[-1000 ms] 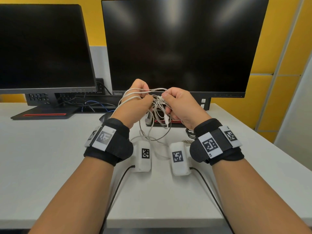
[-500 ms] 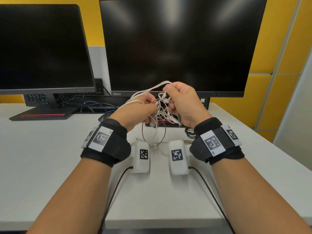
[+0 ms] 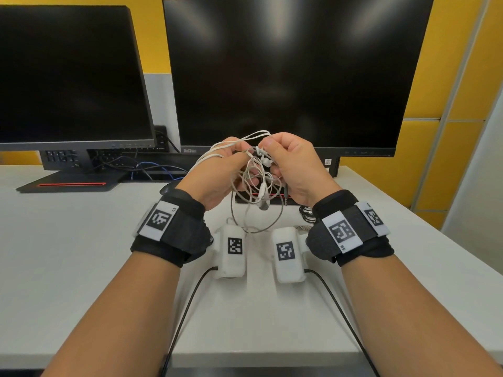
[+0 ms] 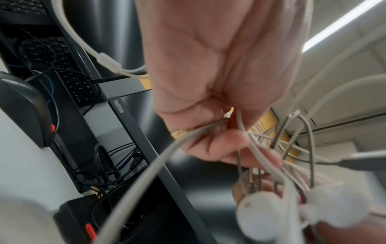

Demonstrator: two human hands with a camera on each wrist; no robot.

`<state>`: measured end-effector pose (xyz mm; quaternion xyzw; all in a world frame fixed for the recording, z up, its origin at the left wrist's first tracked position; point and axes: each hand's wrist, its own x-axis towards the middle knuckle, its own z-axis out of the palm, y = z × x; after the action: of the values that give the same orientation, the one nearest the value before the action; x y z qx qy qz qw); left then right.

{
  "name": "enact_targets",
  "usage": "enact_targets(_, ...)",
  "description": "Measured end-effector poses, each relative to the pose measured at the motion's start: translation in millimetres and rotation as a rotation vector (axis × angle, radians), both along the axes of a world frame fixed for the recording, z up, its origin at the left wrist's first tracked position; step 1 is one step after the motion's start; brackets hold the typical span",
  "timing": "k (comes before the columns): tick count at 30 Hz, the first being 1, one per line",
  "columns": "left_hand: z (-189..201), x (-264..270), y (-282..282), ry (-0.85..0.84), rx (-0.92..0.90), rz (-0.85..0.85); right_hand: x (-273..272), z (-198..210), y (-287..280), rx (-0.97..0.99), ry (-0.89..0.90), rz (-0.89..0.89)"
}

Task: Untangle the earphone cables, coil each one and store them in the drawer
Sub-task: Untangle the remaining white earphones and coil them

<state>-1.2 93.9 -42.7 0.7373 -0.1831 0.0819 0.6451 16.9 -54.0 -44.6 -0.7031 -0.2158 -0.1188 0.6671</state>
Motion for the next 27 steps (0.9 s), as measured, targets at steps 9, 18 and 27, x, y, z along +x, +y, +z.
enact_targets(9, -2.6, 3.7, -0.6, -0.057, 0.131, 0.177, 1.2, 0.2, -2.6, -0.134, 0.008, -0.019)
enact_targets(18, -0.4, 5.1, 3.4, -0.048, -0.239, 0.142, -2.0, -0.9, -0.4, -0.256, 0.093, -0.001)
enact_targets(27, 2.7, -4.1, 3.6, 0.008, -0.309, -0.057, 2.6, 2.0, -4.1, 0.089, 0.159, 0.011)
